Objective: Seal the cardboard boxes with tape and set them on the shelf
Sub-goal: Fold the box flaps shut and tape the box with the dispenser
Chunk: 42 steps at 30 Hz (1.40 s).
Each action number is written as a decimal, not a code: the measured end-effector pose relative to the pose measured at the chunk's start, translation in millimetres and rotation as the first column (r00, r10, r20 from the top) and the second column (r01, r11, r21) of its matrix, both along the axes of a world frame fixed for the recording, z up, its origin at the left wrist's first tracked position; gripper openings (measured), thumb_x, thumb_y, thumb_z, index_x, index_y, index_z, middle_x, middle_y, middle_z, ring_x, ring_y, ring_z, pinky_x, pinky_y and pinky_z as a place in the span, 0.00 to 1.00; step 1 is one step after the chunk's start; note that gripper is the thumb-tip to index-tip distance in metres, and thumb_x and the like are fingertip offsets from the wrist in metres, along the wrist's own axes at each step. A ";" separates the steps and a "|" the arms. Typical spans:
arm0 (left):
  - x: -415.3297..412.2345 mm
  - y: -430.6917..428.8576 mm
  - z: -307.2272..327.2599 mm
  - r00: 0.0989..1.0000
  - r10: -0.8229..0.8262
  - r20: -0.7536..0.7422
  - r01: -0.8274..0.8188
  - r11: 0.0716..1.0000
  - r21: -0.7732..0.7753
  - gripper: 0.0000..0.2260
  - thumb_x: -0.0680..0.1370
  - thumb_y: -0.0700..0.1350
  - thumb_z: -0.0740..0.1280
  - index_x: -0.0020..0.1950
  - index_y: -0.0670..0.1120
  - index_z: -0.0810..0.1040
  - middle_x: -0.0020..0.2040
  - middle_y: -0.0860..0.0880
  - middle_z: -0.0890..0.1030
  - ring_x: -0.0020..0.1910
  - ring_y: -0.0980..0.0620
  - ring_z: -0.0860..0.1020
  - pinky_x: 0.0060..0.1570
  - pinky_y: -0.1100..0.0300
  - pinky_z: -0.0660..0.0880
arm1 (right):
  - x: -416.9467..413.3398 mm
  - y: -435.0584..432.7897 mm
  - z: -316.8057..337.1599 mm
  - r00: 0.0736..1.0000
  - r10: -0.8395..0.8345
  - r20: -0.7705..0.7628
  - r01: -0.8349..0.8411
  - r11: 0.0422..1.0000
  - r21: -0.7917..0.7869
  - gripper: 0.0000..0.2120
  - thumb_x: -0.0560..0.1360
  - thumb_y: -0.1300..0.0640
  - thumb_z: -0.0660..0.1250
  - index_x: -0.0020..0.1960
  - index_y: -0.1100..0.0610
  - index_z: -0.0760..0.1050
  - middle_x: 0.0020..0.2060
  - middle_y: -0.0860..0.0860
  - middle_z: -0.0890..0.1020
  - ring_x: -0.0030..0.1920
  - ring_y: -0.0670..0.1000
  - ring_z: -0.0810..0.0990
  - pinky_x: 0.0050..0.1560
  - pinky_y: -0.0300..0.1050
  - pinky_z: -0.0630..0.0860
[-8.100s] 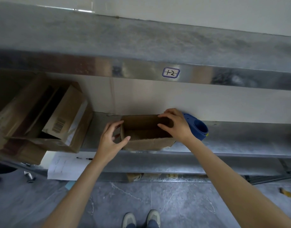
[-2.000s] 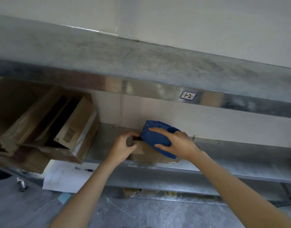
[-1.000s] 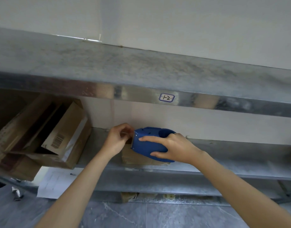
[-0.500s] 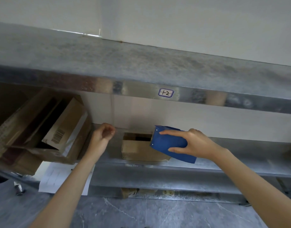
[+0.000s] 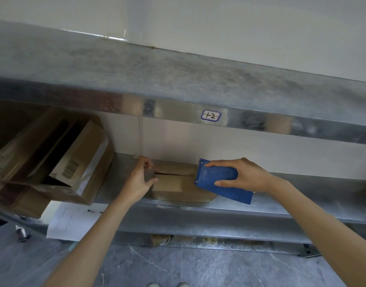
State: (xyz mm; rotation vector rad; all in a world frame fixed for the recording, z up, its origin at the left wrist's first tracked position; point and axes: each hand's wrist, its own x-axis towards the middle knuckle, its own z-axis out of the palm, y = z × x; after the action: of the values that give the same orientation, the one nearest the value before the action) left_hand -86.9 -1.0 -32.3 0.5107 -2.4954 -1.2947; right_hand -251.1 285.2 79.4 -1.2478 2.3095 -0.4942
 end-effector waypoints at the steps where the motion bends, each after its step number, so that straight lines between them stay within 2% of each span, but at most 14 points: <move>1: 0.2 1.6 -1.1 1.000 0.007 0.004 -0.007 1.000 -0.016 0.18 0.73 0.38 0.76 0.54 0.46 0.68 0.53 0.50 0.76 0.56 0.55 0.74 0.55 0.61 0.69 | -2.0 -1.9 -0.9 1.000 -0.006 0.030 0.006 1.000 0.001 0.23 0.73 0.38 0.69 0.65 0.26 0.67 0.61 0.31 0.77 0.57 0.43 0.79 0.57 0.48 0.77; 4: 0.6 4.8 -4.0 1.000 0.031 -0.004 -0.031 1.000 -0.004 0.17 0.73 0.38 0.76 0.53 0.45 0.69 0.51 0.53 0.79 0.54 0.58 0.75 0.52 0.68 0.66 | -5.9 -8.5 -0.6 0.995 -0.024 0.101 0.024 1.000 0.003 0.22 0.74 0.45 0.73 0.63 0.28 0.71 0.62 0.32 0.76 0.60 0.40 0.77 0.62 0.45 0.74; 7: 1.3 7.1 -2.9 0.998 0.063 -0.007 -0.063 0.998 -0.017 0.16 0.73 0.37 0.76 0.53 0.42 0.70 0.47 0.61 0.75 0.50 0.62 0.74 0.49 0.77 0.66 | -11.5 -14.6 -2.6 0.992 -0.039 0.124 0.038 0.999 0.009 0.21 0.73 0.45 0.73 0.61 0.27 0.72 0.62 0.33 0.77 0.60 0.41 0.76 0.63 0.45 0.74; 11: 2.5 8.3 -3.3 0.996 0.086 0.000 -0.086 0.996 -0.033 0.16 0.73 0.39 0.76 0.53 0.43 0.70 0.47 0.58 0.73 0.51 0.55 0.74 0.47 0.76 0.66 | -20.1 -20.4 -8.3 0.989 -0.033 0.143 0.030 0.999 0.024 0.21 0.73 0.43 0.73 0.61 0.26 0.72 0.62 0.32 0.77 0.60 0.41 0.77 0.63 0.48 0.75; 16: 3.1 8.9 -4.9 0.993 0.116 0.017 -0.115 0.993 -0.029 0.15 0.73 0.39 0.76 0.51 0.44 0.71 0.48 0.52 0.74 0.51 0.55 0.74 0.46 0.75 0.66 | -28.6 -25.1 -15.4 0.984 -0.031 0.177 0.024 0.999 0.039 0.21 0.72 0.43 0.74 0.61 0.27 0.73 0.62 0.31 0.77 0.59 0.41 0.78 0.62 0.47 0.76; 21: 1.4 9.2 -4.1 0.990 0.137 0.042 -0.137 0.991 -0.012 0.15 0.72 0.39 0.77 0.51 0.44 0.72 0.47 0.53 0.75 0.47 0.62 0.74 0.46 0.75 0.67 | -34.9 -30.7 -20.5 0.971 -0.030 0.236 0.019 0.999 0.050 0.21 0.72 0.45 0.75 0.61 0.29 0.74 0.63 0.33 0.76 0.60 0.40 0.77 0.63 0.44 0.75; 23: -0.7 5.2 -1.8 0.989 0.128 0.073 -0.129 0.992 0.001 0.15 0.72 0.38 0.77 0.49 0.44 0.72 0.47 0.50 0.76 0.47 0.61 0.75 0.46 0.73 0.68 | -37.9 -32.8 -20.6 0.970 -0.023 0.243 0.008 0.998 0.063 0.21 0.72 0.45 0.75 0.61 0.29 0.74 0.63 0.34 0.76 0.60 0.40 0.77 0.63 0.43 0.75; 25: -4.6 -0.8 1.9 0.987 0.113 0.116 -0.121 0.990 0.066 0.15 0.71 0.36 0.77 0.47 0.46 0.73 0.47 0.48 0.78 0.48 0.56 0.77 0.47 0.68 0.71 | -40.7 -34.3 -21.3 0.971 -0.012 0.240 -0.007 0.997 0.078 0.21 0.72 0.44 0.75 0.61 0.29 0.74 0.64 0.34 0.76 0.60 0.39 0.76 0.64 0.43 0.74; 27: -8.3 -4.4 7.0 0.980 0.120 0.161 -0.152 0.968 0.200 0.12 0.72 0.35 0.76 0.46 0.47 0.74 0.45 0.48 0.79 0.47 0.54 0.78 0.47 0.66 0.71 | -42.9 -35.4 -22.3 0.971 -0.008 0.239 -0.013 0.996 0.086 0.21 0.72 0.44 0.74 0.62 0.30 0.74 0.64 0.33 0.76 0.60 0.39 0.76 0.63 0.43 0.75; 29: -10.8 -4.6 9.7 0.969 0.174 0.173 -0.230 0.889 0.397 0.07 0.76 0.34 0.70 0.45 0.45 0.77 0.42 0.48 0.80 0.43 0.53 0.78 0.46 0.63 0.72 | -44.1 -36.5 -22.7 0.971 -0.002 0.240 -0.019 0.996 0.086 0.21 0.72 0.44 0.74 0.62 0.30 0.74 0.64 0.33 0.76 0.59 0.39 0.77 0.62 0.43 0.75; 32: -13.9 -6.0 5.1 0.938 0.273 0.215 -0.347 0.772 0.533 0.10 0.80 0.33 0.64 0.41 0.44 0.78 0.38 0.46 0.79 0.34 0.57 0.80 0.47 0.60 0.74 | -45.0 -37.5 -22.4 0.969 0.006 0.249 -0.029 0.996 0.087 0.21 0.72 0.44 0.74 0.62 0.30 0.74 0.64 0.33 0.75 0.60 0.39 0.76 0.62 0.41 0.75; 36: -17.7 -5.3 -4.9 0.925 0.310 0.221 -0.379 0.796 0.472 0.10 0.80 0.36 0.66 0.40 0.46 0.77 0.37 0.47 0.78 0.38 0.51 0.77 0.54 0.51 0.73 | -45.7 -38.3 -21.8 0.965 0.011 0.262 -0.038 0.994 0.099 0.20 0.73 0.44 0.73 0.62 0.30 0.74 0.62 0.33 0.76 0.58 0.41 0.78 0.57 0.38 0.77; 39: -17.0 -3.3 -11.8 0.926 0.282 0.251 -0.356 0.874 0.330 0.04 0.81 0.40 0.66 0.47 0.43 0.78 0.41 0.47 0.78 0.44 0.48 0.77 0.51 0.56 0.70 | -46.8 -38.5 -23.1 0.963 0.007 0.270 -0.034 0.995 0.095 0.20 0.73 0.43 0.73 0.61 0.29 0.74 0.63 0.34 0.76 0.57 0.40 0.78 0.59 0.42 0.77; 42: -15.2 1.7 -19.3 0.923 0.297 0.245 -0.344 0.922 0.178 0.08 0.82 0.42 0.64 0.57 0.39 0.78 0.49 0.46 0.79 0.49 0.49 0.76 0.50 0.58 0.69 | -46.7 -38.7 -24.0 0.961 0.006 0.275 -0.032 0.995 0.091 0.20 0.72 0.42 0.73 0.61 0.28 0.74 0.63 0.34 0.76 0.58 0.40 0.78 0.61 0.44 0.77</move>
State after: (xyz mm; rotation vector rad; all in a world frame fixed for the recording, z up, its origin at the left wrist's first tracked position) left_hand -102.1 0.7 -51.6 1.1174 -2.3045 -1.4467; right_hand -297.9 246.5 55.4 -1.0810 2.0611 -0.5108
